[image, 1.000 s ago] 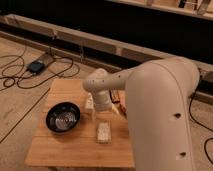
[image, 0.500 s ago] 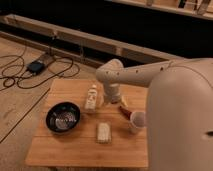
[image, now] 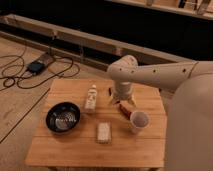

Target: Place the ceramic cup in the ceramic bowl

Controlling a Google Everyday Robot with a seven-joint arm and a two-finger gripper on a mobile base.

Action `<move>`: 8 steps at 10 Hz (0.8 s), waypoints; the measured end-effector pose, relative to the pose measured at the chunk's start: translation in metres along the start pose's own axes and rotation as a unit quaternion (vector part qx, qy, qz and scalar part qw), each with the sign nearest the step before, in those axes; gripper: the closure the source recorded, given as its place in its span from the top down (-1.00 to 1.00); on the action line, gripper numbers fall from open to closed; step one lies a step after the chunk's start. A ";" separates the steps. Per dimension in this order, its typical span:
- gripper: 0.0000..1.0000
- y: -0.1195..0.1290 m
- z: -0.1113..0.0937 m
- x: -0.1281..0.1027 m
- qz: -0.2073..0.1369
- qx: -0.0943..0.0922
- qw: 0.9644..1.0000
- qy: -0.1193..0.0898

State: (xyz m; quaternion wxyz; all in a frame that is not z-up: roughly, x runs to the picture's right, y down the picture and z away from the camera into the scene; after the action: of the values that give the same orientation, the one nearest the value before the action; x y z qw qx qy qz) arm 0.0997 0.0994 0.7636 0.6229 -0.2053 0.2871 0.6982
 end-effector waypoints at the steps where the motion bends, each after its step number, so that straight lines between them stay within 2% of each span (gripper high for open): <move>1: 0.60 -0.005 0.000 0.009 0.006 0.000 1.000 0.006; 3: 0.60 -0.010 0.002 0.029 0.011 -0.001 1.000 0.019; 6: 0.60 -0.015 0.019 0.054 0.022 -0.009 0.999 0.040; 8: 0.60 -0.019 0.037 0.059 0.029 -0.014 0.999 0.040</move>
State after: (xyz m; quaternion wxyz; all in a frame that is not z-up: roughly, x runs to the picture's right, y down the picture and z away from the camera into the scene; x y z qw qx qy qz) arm 0.1127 0.1689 0.7503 0.5878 -0.2335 0.3072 0.7111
